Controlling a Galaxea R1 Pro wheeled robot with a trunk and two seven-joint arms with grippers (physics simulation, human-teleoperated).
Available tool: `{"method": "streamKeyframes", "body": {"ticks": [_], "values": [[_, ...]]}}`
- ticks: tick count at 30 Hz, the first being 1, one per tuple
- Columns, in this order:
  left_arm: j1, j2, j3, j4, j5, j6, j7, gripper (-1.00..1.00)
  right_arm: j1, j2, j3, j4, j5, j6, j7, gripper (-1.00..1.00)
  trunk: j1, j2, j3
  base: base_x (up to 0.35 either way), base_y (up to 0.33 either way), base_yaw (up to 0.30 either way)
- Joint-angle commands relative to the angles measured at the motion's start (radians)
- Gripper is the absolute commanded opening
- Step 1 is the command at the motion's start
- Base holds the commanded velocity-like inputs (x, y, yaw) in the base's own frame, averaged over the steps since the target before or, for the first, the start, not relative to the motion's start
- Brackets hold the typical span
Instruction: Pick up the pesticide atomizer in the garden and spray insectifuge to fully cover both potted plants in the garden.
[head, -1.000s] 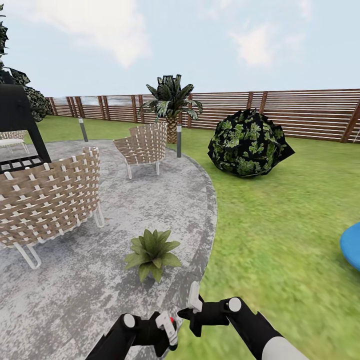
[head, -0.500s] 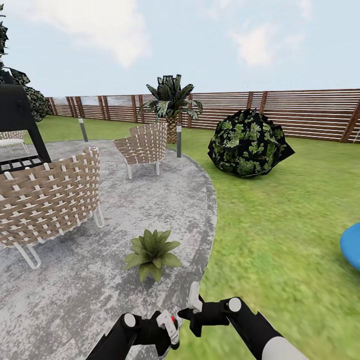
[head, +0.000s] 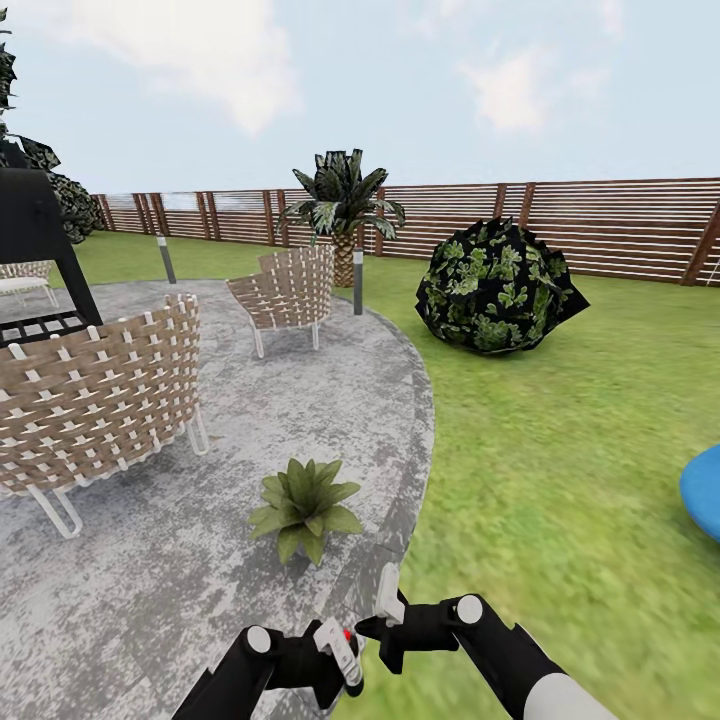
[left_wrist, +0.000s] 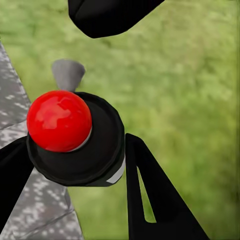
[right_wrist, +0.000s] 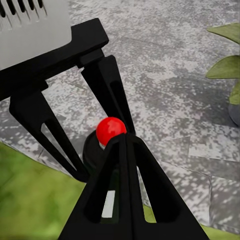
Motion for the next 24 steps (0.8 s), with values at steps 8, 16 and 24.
{"method": "streamKeyframes", "body": {"ticks": [8, 16, 24], "values": [[0.0, 0.0, 0.001, -0.002, -0.001, 0.004, -0.004, -1.0, 0.0, 0.0, -0.001, -0.001, 0.01, -0.006, 0.0, -1.0, 0.0, 0.0, -0.001, 0.0, 0.0, 0.0], [0.0, -0.001, 0.001, -0.002, -0.001, 0.004, -0.005, -1.0, 0.0, 0.0, -0.001, -0.001, 0.01, -0.006, 0.0, -1.0, 0.0, 0.0, -0.001, 0.0, 0.0, 0.0], [0.0, -0.002, 0.001, 0.0, 0.002, -0.036, -0.007, -1.0, 0.0, 0.0, -0.001, 0.0, 0.01, -0.006, 0.0, -1.0, 0.0, 0.0, -0.001, 0.0, 0.0, 0.0]]}}
